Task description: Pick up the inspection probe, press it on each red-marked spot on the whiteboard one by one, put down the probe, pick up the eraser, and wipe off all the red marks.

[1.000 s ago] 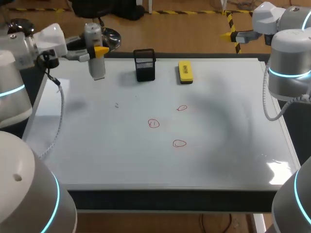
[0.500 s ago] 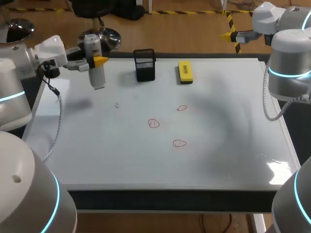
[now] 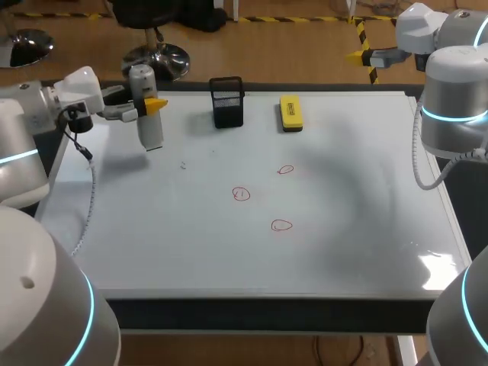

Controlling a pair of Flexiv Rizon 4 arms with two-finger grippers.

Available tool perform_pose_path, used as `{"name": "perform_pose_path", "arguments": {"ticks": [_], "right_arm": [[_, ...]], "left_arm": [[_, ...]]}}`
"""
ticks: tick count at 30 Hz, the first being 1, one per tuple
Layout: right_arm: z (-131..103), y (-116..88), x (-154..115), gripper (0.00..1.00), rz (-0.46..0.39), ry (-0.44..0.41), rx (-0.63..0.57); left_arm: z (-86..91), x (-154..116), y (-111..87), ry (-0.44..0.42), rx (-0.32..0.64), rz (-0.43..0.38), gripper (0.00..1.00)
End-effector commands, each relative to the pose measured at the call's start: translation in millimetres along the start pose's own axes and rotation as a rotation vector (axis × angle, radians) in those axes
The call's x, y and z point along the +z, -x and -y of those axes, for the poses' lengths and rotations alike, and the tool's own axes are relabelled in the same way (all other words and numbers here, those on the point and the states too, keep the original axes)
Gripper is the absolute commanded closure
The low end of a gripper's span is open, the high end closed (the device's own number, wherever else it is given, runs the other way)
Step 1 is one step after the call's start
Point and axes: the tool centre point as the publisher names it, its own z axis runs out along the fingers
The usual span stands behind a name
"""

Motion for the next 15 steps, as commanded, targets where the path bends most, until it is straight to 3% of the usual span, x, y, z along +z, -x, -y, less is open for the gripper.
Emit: {"name": "perform_pose_path", "arguments": {"ticks": [1,15], "right_arm": [[0.0,0.0,0.0,0.0,0.0,0.0,0.0],[0.0,0.0,0.0,0.0,0.0,0.0,0.0]], "left_arm": [[-1.9,0.7,2.5,0.003,-0.002,0.0,1.0],[-0.5,-0.8,4.6,0.048,-0.012,0.02,1.0]]}}
